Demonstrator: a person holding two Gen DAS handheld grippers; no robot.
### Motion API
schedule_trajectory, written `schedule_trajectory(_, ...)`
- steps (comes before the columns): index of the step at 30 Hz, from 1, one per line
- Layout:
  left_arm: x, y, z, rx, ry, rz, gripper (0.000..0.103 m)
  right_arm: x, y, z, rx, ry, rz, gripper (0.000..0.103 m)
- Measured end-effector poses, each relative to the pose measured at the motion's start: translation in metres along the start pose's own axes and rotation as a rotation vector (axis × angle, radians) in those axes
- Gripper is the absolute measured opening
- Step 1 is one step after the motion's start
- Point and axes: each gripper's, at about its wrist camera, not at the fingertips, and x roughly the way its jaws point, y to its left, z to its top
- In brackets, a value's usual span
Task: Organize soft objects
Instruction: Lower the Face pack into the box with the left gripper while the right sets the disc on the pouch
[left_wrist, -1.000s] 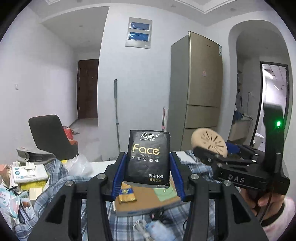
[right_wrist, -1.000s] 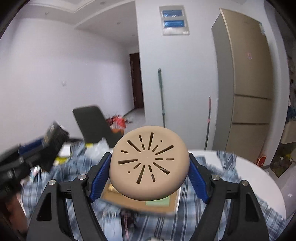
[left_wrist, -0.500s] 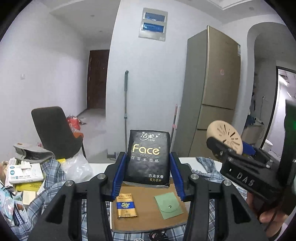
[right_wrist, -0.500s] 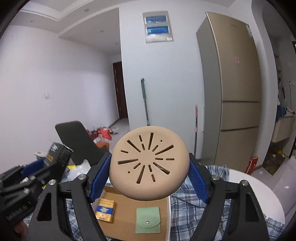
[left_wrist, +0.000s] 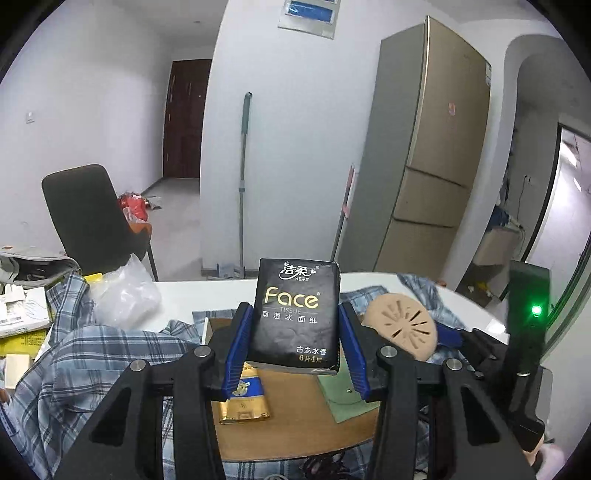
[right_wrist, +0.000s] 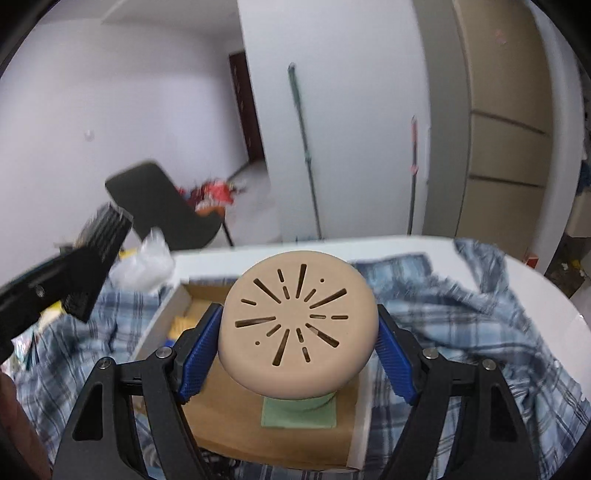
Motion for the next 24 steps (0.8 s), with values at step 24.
schedule_trajectory(24,0.055,0.010,-0.030,0.001,0.144,0.021,0.049,0.042,-0.012,-0.023,0.017,0.150,-0.016,0.097)
